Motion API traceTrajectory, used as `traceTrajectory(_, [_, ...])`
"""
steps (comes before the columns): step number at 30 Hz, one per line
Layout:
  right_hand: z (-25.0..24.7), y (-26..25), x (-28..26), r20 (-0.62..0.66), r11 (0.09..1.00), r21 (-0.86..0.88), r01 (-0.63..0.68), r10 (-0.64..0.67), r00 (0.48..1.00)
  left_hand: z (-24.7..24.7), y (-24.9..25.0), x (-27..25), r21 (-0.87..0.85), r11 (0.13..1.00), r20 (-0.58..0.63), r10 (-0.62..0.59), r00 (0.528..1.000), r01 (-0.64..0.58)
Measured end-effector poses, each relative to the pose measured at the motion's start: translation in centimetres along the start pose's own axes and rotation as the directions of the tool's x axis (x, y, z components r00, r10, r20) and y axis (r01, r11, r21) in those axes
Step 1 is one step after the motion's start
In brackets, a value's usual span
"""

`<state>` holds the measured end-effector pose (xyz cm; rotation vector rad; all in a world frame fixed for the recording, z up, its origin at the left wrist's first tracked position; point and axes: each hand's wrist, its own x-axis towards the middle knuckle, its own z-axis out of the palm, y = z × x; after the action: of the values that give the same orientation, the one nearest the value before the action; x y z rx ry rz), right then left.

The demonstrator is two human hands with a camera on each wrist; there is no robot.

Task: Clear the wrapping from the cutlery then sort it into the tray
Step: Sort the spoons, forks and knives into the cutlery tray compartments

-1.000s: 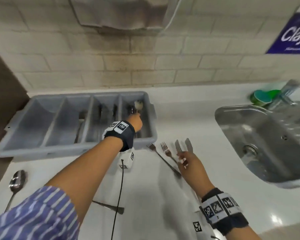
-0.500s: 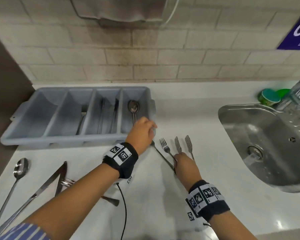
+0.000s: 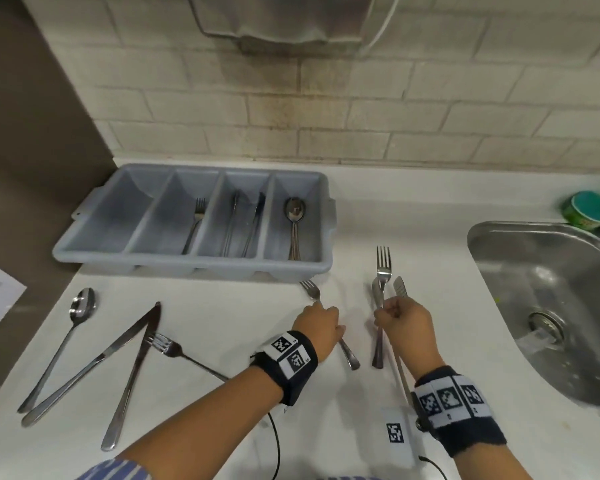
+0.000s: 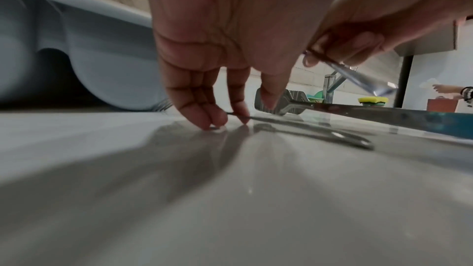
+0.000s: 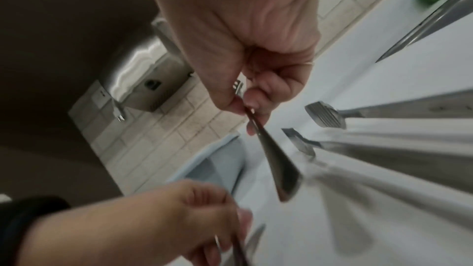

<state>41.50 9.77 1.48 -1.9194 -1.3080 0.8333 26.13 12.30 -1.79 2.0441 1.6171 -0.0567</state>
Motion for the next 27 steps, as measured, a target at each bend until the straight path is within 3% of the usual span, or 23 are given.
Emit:
traceTrajectory(5, [-0.6,-2.9,0.7,0.068,0.977,0.173,0.122,-0.136,0.988,-1.2,-1.4,-1.5,0.043,0.988,0.061,-0.149,0.987,0.146])
traceTrajectory(6, [0.0,-3.8,1.0,0.104,0.97,0.188,0.156,-0.178,0.979,-1.6,-2.2,-2.3,-0.018,0.983,0.058,-0.18,0.982,0.182])
traceTrajectory(7, [4.1,-7.6,1.3,0.214,0.955,0.196,0.223,-0.263,0.941,-2.9,-6.8,-4.5,-0.134,0.959,-0.029,-0.258,0.966,0.252])
traceTrajectory(11, [6.0,-11.2,2.6,0.239,0.953,0.178,0.244,-0.283,0.929,-5.2,-8.9,-8.6,-0.47,0.862,-0.139,-0.283,0.949,0.188])
traceTrajectory(12, [10.6,-14.4,2.0,0.303,0.949,0.209,0.237,-0.293,0.907,-6.3,-13.2,-11.4,-0.531,0.828,-0.204,-0.333,0.92,0.182])
traceTrajectory(15, [12.8,-17.6,2.7,0.393,0.954,0.248,0.169,-0.258,0.882,-7.1,-15.6,-14.5,-0.603,0.791,-0.351,-0.375,0.858,0.1])
traceTrajectory(20, [17.3,-21.6,5.4,0.546,0.97,0.183,0.161,-0.237,0.804,-9.0,-18.2,-16.7,-0.75,0.661,-0.47,-0.537,0.7,0.003])
traceTrajectory(24, [22.7,-25.3,6.9,0.573,0.976,0.052,0.211,-0.202,0.794,-10.6,-21.2,-17.2,-0.765,0.644,-0.508,-0.573,0.643,-0.03])
traceTrajectory(27, [26.6,-27.1,7.4,0.626,0.918,-0.156,0.364,-0.193,0.756,-11.2,-24.1,-17.5,-0.77,0.636,-0.524,-0.583,0.621,-0.053])
